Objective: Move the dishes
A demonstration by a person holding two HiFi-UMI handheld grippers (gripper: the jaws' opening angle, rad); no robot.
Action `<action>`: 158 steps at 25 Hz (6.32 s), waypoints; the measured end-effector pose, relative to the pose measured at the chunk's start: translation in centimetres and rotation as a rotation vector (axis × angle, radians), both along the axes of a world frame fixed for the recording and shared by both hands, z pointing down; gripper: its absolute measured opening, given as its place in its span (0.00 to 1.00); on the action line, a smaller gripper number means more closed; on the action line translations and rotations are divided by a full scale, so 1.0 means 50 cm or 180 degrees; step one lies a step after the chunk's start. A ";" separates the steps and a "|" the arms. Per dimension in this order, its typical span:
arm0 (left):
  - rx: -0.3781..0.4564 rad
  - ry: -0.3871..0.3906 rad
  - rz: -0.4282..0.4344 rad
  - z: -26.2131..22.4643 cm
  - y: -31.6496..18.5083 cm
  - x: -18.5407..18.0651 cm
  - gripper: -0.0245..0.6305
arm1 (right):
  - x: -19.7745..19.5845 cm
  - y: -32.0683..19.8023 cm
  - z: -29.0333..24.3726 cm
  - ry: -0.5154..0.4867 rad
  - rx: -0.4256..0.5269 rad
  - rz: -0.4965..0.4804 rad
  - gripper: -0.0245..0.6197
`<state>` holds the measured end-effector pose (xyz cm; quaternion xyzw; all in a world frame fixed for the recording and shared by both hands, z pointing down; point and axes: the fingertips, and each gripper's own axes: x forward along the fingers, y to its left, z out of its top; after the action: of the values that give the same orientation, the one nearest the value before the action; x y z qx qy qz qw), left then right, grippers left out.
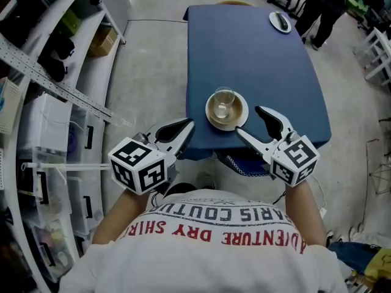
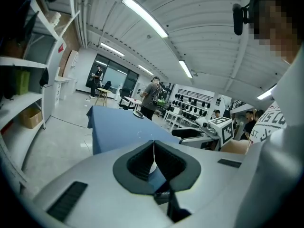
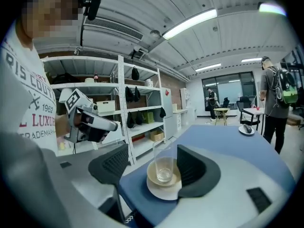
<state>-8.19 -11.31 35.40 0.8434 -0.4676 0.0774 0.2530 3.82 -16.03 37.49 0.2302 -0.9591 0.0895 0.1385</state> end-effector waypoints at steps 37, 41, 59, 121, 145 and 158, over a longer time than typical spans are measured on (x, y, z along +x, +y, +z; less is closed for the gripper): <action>-0.0419 0.0077 0.0160 0.113 -0.151 -0.118 0.08 | -0.161 -0.129 0.132 0.0369 0.0010 0.0089 0.47; -0.0428 0.0084 0.0201 0.118 -0.167 -0.118 0.08 | -0.162 -0.136 0.133 0.0336 -0.0055 0.0081 0.47; -0.0516 0.0094 0.0164 0.128 -0.228 -0.137 0.08 | -0.180 -0.186 0.016 -0.0013 -0.0143 -0.0026 0.47; -0.0487 0.0161 -0.0090 0.109 -0.142 -0.100 0.08 | -0.047 -0.176 0.173 0.0658 -0.0333 0.0293 0.50; -0.0524 0.0116 0.0045 0.108 -0.133 -0.082 0.08 | -0.033 -0.129 0.277 0.0373 -0.1396 0.0740 0.21; -0.0618 0.0059 0.0192 0.124 -0.171 -0.069 0.08 | -0.026 -0.143 0.280 0.0007 -0.1775 0.0899 0.10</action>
<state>-11.66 -19.85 41.58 0.8293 -0.4300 0.1221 0.3354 2.50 -23.19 51.47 0.3144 -0.8559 0.3672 0.1835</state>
